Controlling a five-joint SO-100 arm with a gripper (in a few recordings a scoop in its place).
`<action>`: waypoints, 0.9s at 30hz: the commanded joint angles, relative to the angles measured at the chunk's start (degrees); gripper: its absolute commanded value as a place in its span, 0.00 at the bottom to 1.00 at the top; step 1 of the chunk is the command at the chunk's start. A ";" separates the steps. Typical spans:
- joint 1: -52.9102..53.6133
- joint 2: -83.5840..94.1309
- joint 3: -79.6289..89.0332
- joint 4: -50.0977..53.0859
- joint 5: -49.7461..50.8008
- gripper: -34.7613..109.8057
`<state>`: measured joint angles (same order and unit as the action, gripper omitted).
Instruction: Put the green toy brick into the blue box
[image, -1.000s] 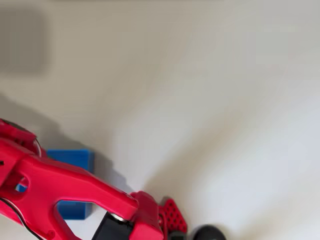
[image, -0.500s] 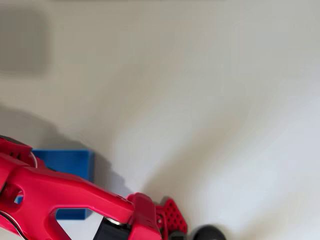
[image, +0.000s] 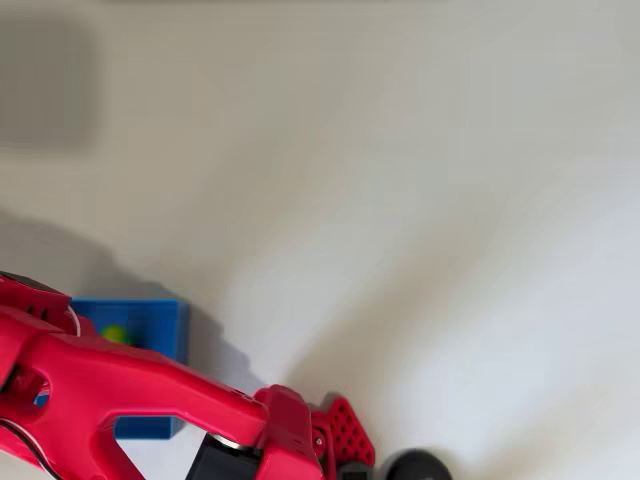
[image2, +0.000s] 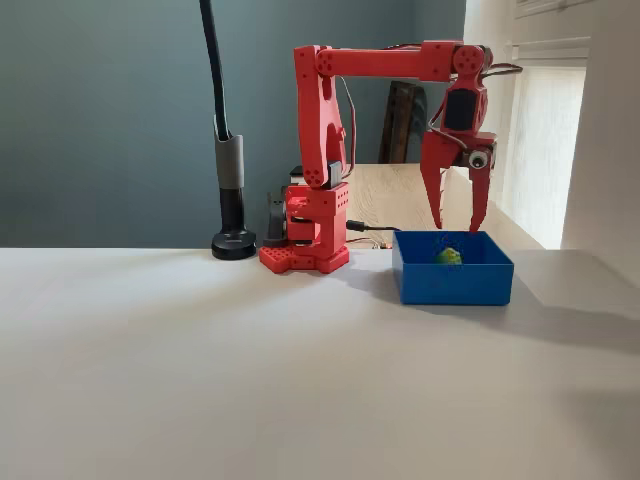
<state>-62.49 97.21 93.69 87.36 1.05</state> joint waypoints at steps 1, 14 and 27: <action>-1.14 1.93 -0.70 0.88 0.79 0.44; 4.31 2.02 -16.96 0.97 -1.85 0.24; 30.41 1.93 -18.11 -1.23 -7.91 0.24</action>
<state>-38.41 97.21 77.34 87.28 -4.57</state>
